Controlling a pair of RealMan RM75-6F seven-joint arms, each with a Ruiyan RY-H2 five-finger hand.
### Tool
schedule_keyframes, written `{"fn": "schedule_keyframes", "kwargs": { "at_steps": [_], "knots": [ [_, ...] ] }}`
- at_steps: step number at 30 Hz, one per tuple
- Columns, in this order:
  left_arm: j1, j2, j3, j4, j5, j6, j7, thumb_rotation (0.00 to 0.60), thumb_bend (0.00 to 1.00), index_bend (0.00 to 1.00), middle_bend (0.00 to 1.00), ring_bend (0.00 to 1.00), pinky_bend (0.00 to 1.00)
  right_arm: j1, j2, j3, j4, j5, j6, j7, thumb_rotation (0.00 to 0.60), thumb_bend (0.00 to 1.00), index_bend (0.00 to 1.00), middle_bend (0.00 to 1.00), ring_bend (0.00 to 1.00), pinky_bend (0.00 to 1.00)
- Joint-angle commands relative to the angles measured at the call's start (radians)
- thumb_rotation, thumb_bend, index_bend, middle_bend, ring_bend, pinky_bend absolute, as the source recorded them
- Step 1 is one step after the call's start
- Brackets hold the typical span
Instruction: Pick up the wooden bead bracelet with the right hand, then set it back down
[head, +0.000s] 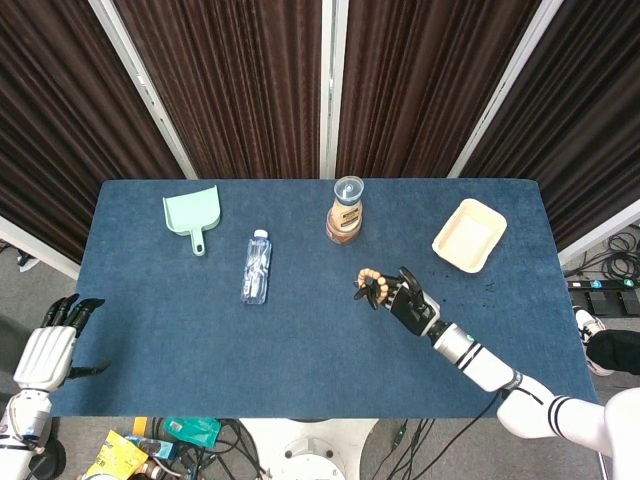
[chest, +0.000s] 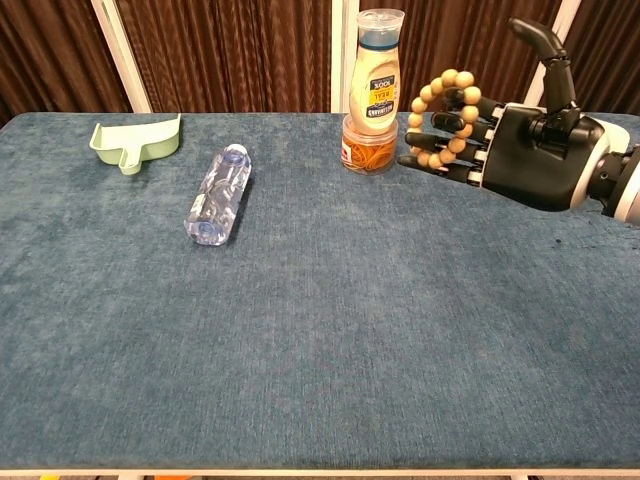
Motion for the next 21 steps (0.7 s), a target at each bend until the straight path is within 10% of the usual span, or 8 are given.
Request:
{"fn": "schedule_keyframes", "kwargs": {
  "at_steps": [1, 7, 21],
  "knots": [
    [-0.001, -0.001, 0.001, 0.002, 0.001, -0.001, -0.001, 0.6, 0.0, 0.15, 0.13, 0.0, 0.0, -0.002, -0.001, 0.0, -0.003, 0.007, 0.0, -0.012, 0.229, 0.23, 0.64, 0.67, 0.37, 0.04],
    [-0.002, -0.001, 0.002, 0.007, 0.002, -0.004, -0.004, 0.6, 0.0, 0.15, 0.13, 0.0, 0.0, -0.001, -0.002, -0.001, -0.012, 0.014, -0.002, -0.042, 0.489, 0.23, 0.65, 0.68, 0.38, 0.05],
    [0.001, -0.007, 0.002, 0.018, 0.001, 0.0, -0.012, 0.6, 0.0, 0.15, 0.13, 0.0, 0.0, -0.004, -0.012, 0.0, -0.006, 0.016, 0.009, -0.119, 0.436, 0.4, 0.66, 0.68, 0.38, 0.05]
  ]
}}
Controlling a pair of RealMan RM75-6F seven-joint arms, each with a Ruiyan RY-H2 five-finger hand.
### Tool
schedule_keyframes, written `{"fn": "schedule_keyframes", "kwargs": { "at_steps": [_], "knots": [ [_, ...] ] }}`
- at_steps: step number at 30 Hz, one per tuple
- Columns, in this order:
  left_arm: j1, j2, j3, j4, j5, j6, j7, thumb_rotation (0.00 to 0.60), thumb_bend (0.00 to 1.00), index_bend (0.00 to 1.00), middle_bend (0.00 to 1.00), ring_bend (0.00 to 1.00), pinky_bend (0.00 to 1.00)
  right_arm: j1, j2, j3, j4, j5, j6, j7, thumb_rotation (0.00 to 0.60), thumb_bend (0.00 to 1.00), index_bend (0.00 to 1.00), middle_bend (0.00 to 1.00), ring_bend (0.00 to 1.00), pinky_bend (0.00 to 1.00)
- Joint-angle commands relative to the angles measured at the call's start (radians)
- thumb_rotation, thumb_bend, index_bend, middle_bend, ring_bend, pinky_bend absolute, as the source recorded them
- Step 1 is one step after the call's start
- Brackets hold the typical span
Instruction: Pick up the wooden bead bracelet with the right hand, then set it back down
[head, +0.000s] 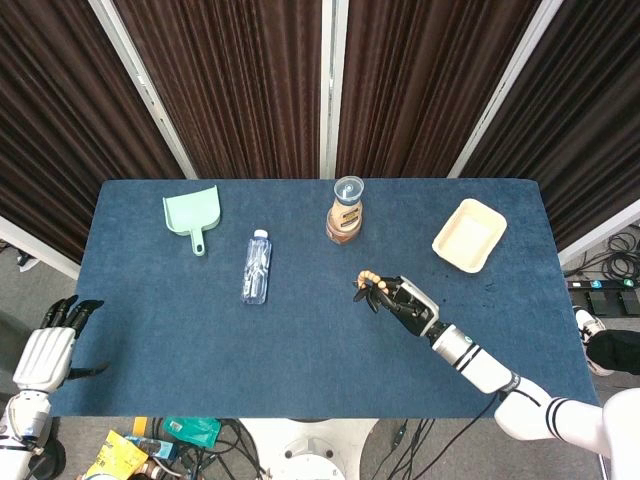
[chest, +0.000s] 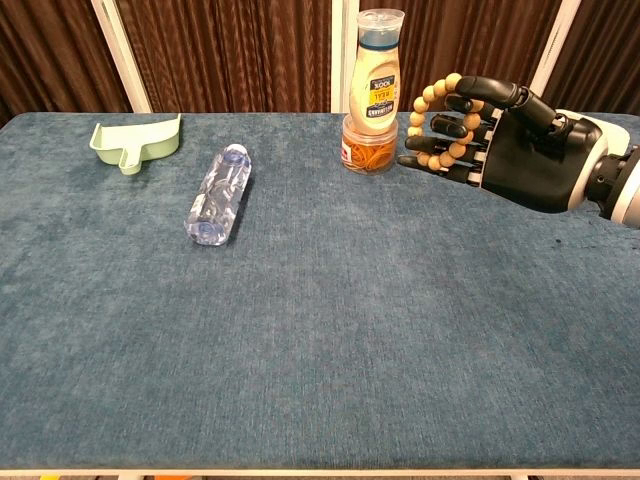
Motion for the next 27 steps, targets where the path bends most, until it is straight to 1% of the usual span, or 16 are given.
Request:
{"fn": "schedule_keyframes", "kwargs": {
  "at_steps": [1, 3, 4, 7, 9, 13, 19, 24, 27],
  "knots": [
    [-0.001, 0.0, 0.0, 0.0, 0.0, -0.001, 0.0, 0.6, 0.0, 0.15, 0.13, 0.0, 0.0, -0.002, -0.004, 0.0, 0.004, 0.001, 0.003, -0.019, 0.409, 0.4, 0.66, 0.68, 0.38, 0.05],
    [-0.002, 0.001, -0.001, -0.002, -0.001, -0.003, 0.001, 0.6, 0.0, 0.15, 0.13, 0.0, 0.0, -0.004, -0.007, 0.001, 0.006, 0.006, 0.003, -0.035, 0.373, 0.4, 0.66, 0.68, 0.38, 0.05],
    [-0.003, 0.001, -0.001, -0.003, -0.002, -0.005, 0.001, 0.6, 0.0, 0.15, 0.13, 0.0, 0.0, -0.005, -0.008, 0.002, 0.006, 0.007, 0.004, -0.04, 0.365, 0.4, 0.66, 0.68, 0.38, 0.04],
    [-0.004, 0.001, -0.003, -0.009, -0.006, -0.008, 0.006, 0.6, 0.0, 0.15, 0.13, 0.0, 0.0, -0.008, -0.013, 0.001, 0.012, 0.007, 0.006, -0.06, 0.357, 0.41, 0.66, 0.68, 0.38, 0.03],
    [-0.004, 0.002, -0.002, -0.008, -0.007, -0.009, 0.006, 0.6, 0.0, 0.15, 0.13, 0.0, 0.0, -0.011, -0.017, 0.002, 0.014, 0.011, 0.007, -0.073, 0.339, 0.41, 0.66, 0.68, 0.38, 0.02],
    [-0.003, 0.003, -0.002, -0.01, -0.007, -0.007, 0.006, 0.6, 0.0, 0.15, 0.13, 0.0, 0.0, -0.016, -0.021, 0.004, 0.017, 0.015, 0.011, -0.091, 0.329, 0.44, 0.66, 0.68, 0.38, 0.02],
    [-0.003, 0.0, -0.002, -0.006, -0.008, -0.008, 0.003, 0.6, 0.0, 0.15, 0.13, 0.0, 0.0, -0.023, -0.026, 0.005, 0.021, 0.017, 0.017, -0.111, 0.328, 0.53, 0.67, 0.68, 0.38, 0.02],
    [0.0, -0.003, -0.001, 0.0, -0.005, -0.002, -0.002, 0.6, 0.0, 0.15, 0.13, 0.0, 0.0, -0.026, -0.027, 0.005, 0.023, 0.014, 0.021, -0.129, 0.332, 0.63, 0.68, 0.68, 0.38, 0.02],
    [-0.001, -0.005, -0.001, 0.002, -0.004, -0.003, -0.002, 0.6, 0.0, 0.15, 0.13, 0.0, 0.0, -0.028, -0.026, 0.002, 0.025, 0.008, 0.027, -0.142, 0.322, 0.69, 0.67, 0.68, 0.38, 0.02]
  ]
}}
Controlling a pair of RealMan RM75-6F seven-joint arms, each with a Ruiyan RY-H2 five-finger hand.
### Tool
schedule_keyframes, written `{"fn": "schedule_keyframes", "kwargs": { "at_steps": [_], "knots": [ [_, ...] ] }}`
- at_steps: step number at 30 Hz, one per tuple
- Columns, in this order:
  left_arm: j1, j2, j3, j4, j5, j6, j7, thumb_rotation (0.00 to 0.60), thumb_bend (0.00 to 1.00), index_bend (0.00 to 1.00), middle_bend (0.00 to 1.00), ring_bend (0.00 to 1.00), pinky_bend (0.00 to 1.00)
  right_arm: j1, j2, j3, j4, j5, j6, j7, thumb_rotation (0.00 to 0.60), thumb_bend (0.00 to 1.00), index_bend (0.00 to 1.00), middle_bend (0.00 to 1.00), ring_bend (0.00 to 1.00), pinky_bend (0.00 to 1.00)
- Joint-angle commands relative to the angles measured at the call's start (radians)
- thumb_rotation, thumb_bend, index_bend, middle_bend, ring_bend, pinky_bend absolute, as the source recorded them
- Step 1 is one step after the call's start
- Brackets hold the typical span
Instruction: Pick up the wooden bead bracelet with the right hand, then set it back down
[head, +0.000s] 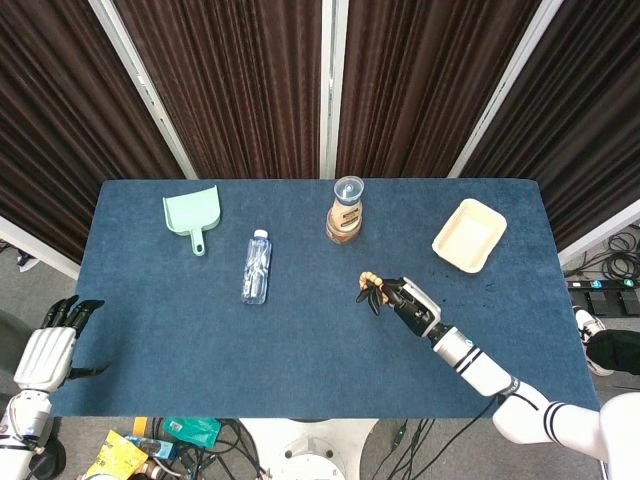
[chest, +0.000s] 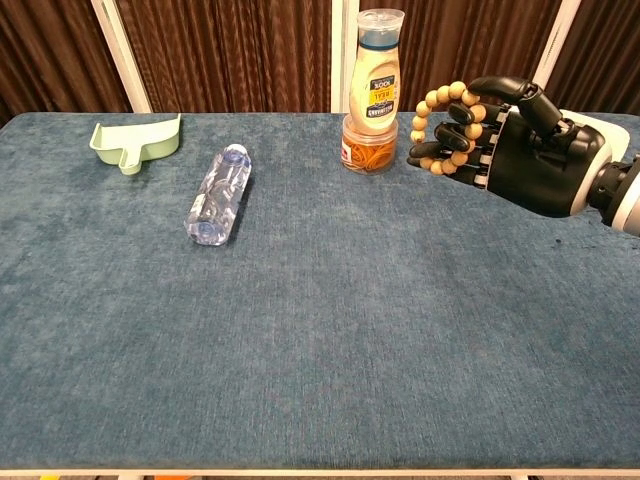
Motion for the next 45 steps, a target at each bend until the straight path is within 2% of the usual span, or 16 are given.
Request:
{"fn": "schedule_keyframes", "kwargs": {
  "at_steps": [1, 5, 12, 20, 32, 36, 37, 39, 40, 41, 43, 45],
  "knots": [
    [0.0, -0.001, -0.001, 0.0, 0.0, 0.0, 0.0, 0.6, 0.0, 0.15, 0.13, 0.0, 0.0, -0.002, 0.0, -0.002, 0.002, -0.006, 0.006, -0.01, 0.309, 0.72, 0.66, 0.68, 0.38, 0.02],
    [-0.001, -0.002, -0.001, 0.003, 0.002, 0.001, -0.003, 0.6, 0.0, 0.15, 0.13, 0.0, 0.0, -0.003, 0.002, -0.005, 0.008, -0.017, 0.018, -0.024, 0.267, 0.84, 0.59, 0.66, 0.35, 0.02],
    [0.0, -0.005, -0.001, 0.006, 0.003, 0.003, -0.007, 0.6, 0.0, 0.15, 0.13, 0.0, 0.0, -0.006, 0.003, -0.009, 0.014, -0.026, 0.034, -0.046, 0.248, 0.99, 0.52, 0.61, 0.32, 0.02],
    [0.002, -0.008, -0.002, 0.006, 0.004, 0.009, -0.008, 0.6, 0.0, 0.15, 0.13, 0.0, 0.0, -0.014, 0.002, -0.017, 0.02, -0.034, 0.051, -0.071, 0.227, 1.0, 0.51, 0.61, 0.32, 0.02],
    [0.006, -0.013, -0.001, 0.012, 0.008, 0.017, -0.014, 0.6, 0.0, 0.14, 0.13, 0.0, 0.0, -0.028, 0.018, -0.028, 0.02, -0.038, 0.067, -0.124, 0.229, 1.0, 0.47, 0.58, 0.3, 0.02],
    [0.008, -0.013, -0.001, 0.013, 0.011, 0.023, -0.016, 0.6, 0.0, 0.15, 0.13, 0.0, 0.0, -0.031, 0.025, -0.031, 0.015, -0.037, 0.068, -0.127, 0.181, 1.0, 0.44, 0.56, 0.29, 0.01],
    [0.009, -0.013, -0.001, 0.013, 0.011, 0.024, -0.017, 0.6, 0.0, 0.15, 0.13, 0.0, 0.0, -0.031, 0.027, -0.031, 0.013, -0.036, 0.067, -0.123, 0.173, 0.99, 0.43, 0.56, 0.29, 0.02],
    [0.008, -0.013, -0.001, 0.013, 0.011, 0.022, -0.017, 0.6, 0.0, 0.15, 0.13, 0.0, 0.0, -0.031, 0.032, -0.033, 0.009, -0.037, 0.068, -0.108, 0.164, 0.9, 0.43, 0.56, 0.29, 0.02],
    [0.008, -0.013, -0.001, 0.013, 0.011, 0.022, -0.017, 0.6, 0.0, 0.15, 0.13, 0.0, 0.0, -0.031, 0.034, -0.034, 0.006, -0.037, 0.068, -0.097, 0.16, 0.78, 0.42, 0.56, 0.29, 0.02],
    [0.008, -0.012, 0.0, 0.012, 0.012, 0.022, -0.017, 0.6, 0.0, 0.15, 0.13, 0.0, 0.0, -0.031, 0.037, -0.036, 0.006, -0.037, 0.067, -0.09, 0.156, 0.62, 0.42, 0.56, 0.29, 0.02],
    [0.008, -0.011, -0.001, 0.011, 0.013, 0.023, -0.017, 0.6, 0.0, 0.15, 0.13, 0.0, 0.0, -0.033, 0.04, -0.038, 0.006, -0.035, 0.064, -0.091, 0.155, 0.46, 0.42, 0.56, 0.29, 0.02],
    [0.009, -0.011, -0.001, 0.01, 0.012, 0.024, -0.016, 0.6, 0.0, 0.15, 0.13, 0.0, 0.0, -0.036, 0.046, -0.041, -0.001, -0.034, 0.065, -0.083, 0.155, 0.35, 0.42, 0.56, 0.29, 0.02]
  ]
}}
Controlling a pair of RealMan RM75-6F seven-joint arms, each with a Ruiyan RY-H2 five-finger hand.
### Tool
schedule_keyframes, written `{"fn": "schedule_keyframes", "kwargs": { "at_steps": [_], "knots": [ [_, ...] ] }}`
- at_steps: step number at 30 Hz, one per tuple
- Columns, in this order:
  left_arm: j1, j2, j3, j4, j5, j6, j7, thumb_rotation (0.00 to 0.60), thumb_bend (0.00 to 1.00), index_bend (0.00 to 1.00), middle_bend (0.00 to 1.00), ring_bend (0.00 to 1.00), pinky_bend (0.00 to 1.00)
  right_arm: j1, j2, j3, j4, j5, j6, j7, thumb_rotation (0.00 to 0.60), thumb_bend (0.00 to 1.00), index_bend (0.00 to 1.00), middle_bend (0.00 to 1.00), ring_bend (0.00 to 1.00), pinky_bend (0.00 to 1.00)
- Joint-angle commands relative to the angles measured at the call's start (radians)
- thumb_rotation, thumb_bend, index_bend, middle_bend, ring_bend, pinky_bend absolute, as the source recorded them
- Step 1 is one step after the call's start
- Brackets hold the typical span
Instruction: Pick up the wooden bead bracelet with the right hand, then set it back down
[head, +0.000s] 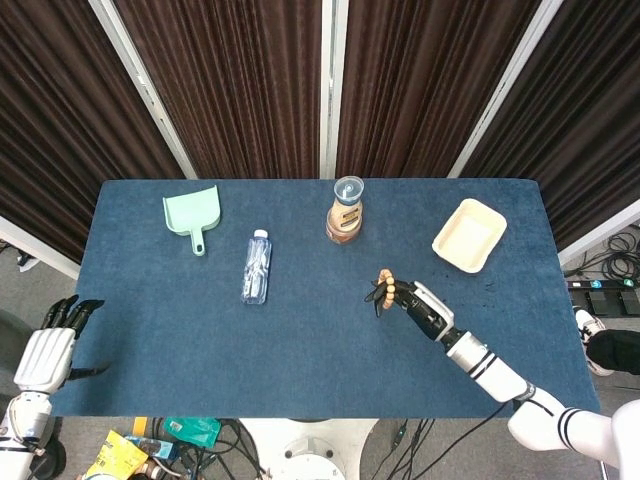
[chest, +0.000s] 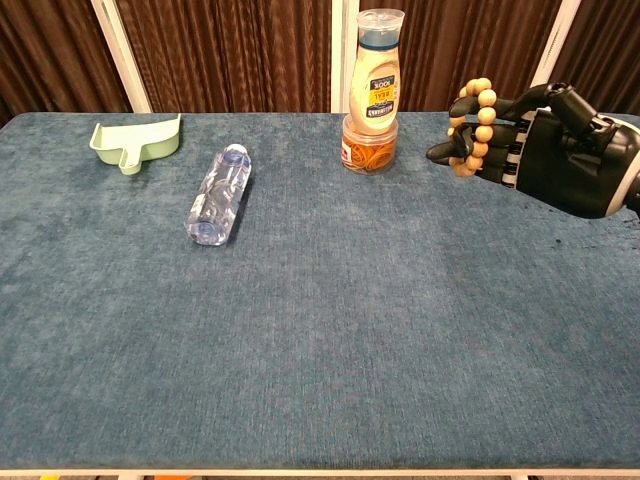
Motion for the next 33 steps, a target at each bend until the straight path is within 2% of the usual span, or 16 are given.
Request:
{"fn": "schedule_keyframes", "kwargs": {
  "at_steps": [1, 5, 7, 10, 14, 18, 23, 25, 29, 33],
  "knots": [
    [0.0, 0.001, 0.0, -0.001, 0.0, 0.001, 0.001, 0.6, 0.0, 0.15, 0.13, 0.0, 0.0, -0.006, 0.009, -0.006, -0.009, 0.001, 0.003, 0.012, 0.155, 0.32, 0.42, 0.56, 0.29, 0.02],
    [0.001, 0.004, 0.001, -0.007, 0.003, 0.002, 0.004, 0.6, 0.0, 0.14, 0.13, 0.0, 0.0, -0.015, 0.017, -0.013, -0.013, -0.007, 0.018, 0.008, 0.148, 0.26, 0.42, 0.56, 0.29, 0.02],
    [0.0, 0.005, 0.0, -0.007, 0.003, 0.002, 0.005, 0.6, 0.0, 0.14, 0.13, 0.0, 0.0, -0.018, 0.02, -0.014, -0.016, -0.01, 0.024, 0.011, 0.124, 0.18, 0.42, 0.56, 0.29, 0.02],
    [0.0, 0.007, 0.0, -0.01, 0.004, 0.004, 0.008, 0.6, 0.0, 0.15, 0.13, 0.0, 0.0, -0.021, 0.025, -0.016, -0.021, -0.015, 0.034, 0.015, 0.091, 0.13, 0.43, 0.56, 0.29, 0.02],
    [0.003, 0.008, 0.001, -0.013, 0.002, 0.005, 0.008, 0.6, 0.0, 0.14, 0.13, 0.0, 0.0, -0.026, 0.024, -0.016, -0.023, -0.018, 0.043, 0.005, 0.027, 0.22, 0.48, 0.58, 0.3, 0.02],
    [0.004, 0.008, 0.001, -0.012, 0.002, 0.006, 0.007, 0.6, 0.0, 0.15, 0.13, 0.0, 0.0, -0.03, 0.02, -0.015, -0.018, -0.011, 0.039, -0.01, 0.021, 0.31, 0.56, 0.62, 0.3, 0.02],
    [0.004, 0.006, 0.0, -0.009, 0.002, 0.007, 0.005, 0.6, 0.0, 0.14, 0.13, 0.0, 0.0, -0.032, 0.019, -0.009, -0.022, -0.001, 0.033, -0.027, 0.021, 0.38, 0.59, 0.62, 0.31, 0.02],
    [0.003, 0.006, 0.001, -0.008, 0.004, 0.006, 0.005, 0.6, 0.0, 0.14, 0.13, 0.0, 0.0, -0.032, 0.019, -0.008, -0.021, -0.002, 0.033, -0.036, 0.048, 0.4, 0.59, 0.62, 0.31, 0.02],
    [0.003, 0.004, 0.0, -0.005, 0.004, 0.007, 0.003, 0.6, 0.0, 0.14, 0.13, 0.0, 0.0, -0.032, 0.018, -0.005, -0.025, -0.001, 0.031, -0.044, 0.157, 0.4, 0.59, 0.62, 0.31, 0.02],
    [0.003, 0.002, 0.0, -0.003, 0.003, 0.005, 0.001, 0.6, 0.0, 0.14, 0.13, 0.0, 0.0, -0.033, 0.018, -0.003, -0.027, 0.0, 0.03, -0.049, 0.188, 0.43, 0.59, 0.62, 0.31, 0.02]
  ]
}}
